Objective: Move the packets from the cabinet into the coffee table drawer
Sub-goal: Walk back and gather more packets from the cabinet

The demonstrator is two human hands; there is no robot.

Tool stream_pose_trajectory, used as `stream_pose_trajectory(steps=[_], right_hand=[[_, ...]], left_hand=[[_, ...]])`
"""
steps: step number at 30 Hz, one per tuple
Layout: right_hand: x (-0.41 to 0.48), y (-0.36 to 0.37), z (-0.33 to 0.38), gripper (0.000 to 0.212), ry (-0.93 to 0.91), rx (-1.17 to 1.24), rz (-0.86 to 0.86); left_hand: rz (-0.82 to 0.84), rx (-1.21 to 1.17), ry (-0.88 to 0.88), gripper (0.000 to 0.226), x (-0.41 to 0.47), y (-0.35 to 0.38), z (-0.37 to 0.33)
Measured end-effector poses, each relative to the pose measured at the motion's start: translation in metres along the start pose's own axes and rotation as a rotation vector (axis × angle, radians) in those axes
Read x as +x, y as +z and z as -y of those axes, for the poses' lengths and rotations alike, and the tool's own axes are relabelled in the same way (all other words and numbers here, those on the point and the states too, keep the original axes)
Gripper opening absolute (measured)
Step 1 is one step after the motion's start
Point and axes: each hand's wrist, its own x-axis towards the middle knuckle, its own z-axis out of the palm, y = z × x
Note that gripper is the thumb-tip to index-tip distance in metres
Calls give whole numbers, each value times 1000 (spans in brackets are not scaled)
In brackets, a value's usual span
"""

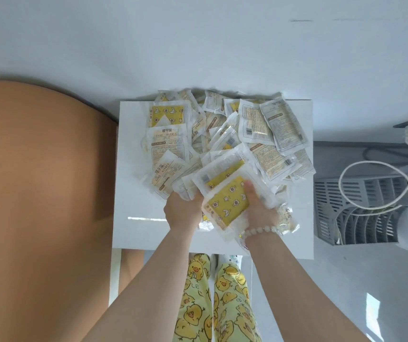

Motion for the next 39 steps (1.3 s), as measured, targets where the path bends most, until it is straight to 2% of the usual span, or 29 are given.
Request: stream_pose_trajectory(steps=[4,8,11,14,16,18,22,26,30,33,36,38,39], right_hand=[[-10,16,9,91,51,159,46],[-12,28,9,89,-11,9,70],[-6,30,3,75,-42,-18,25],[-6,29,1,72,-74,-87,25],[-10,26,5,68,-85,-91,32],[-14,24,9,70,-96,-69,52],[-27,17,22,79,-139,-51,76],[-48,5,44,73,-191,-60,86],[-84,1,72,59,-250,7,91],[-115,-12,103,63,-301,101,112],[-147,-34,129,48,-335,128,120],[-162,-49,140,64,-361,119,145],[-162,-58,146,84,-379,118,136]], left_hand=[[-6,39,21,26,2,-3,1],[1,33,23,21,7,-7,3],[27,36,34,21,7,-10,3],[66,15,84,31,6,-13,3],[71,-7,105,24,3,-16,4],[59,-12,118,18,3,-21,5],[40,-18,136,20,6,-42,-4],[10,-131,106,27,5,-68,-27],[48,-217,144,35,-21,-85,-65],[114,-286,176,42,-50,-97,-106],[206,-306,235,37,-80,-110,-141],[230,-327,293,14,-100,-120,-162],[237,-333,321,13,-111,-126,-172]])
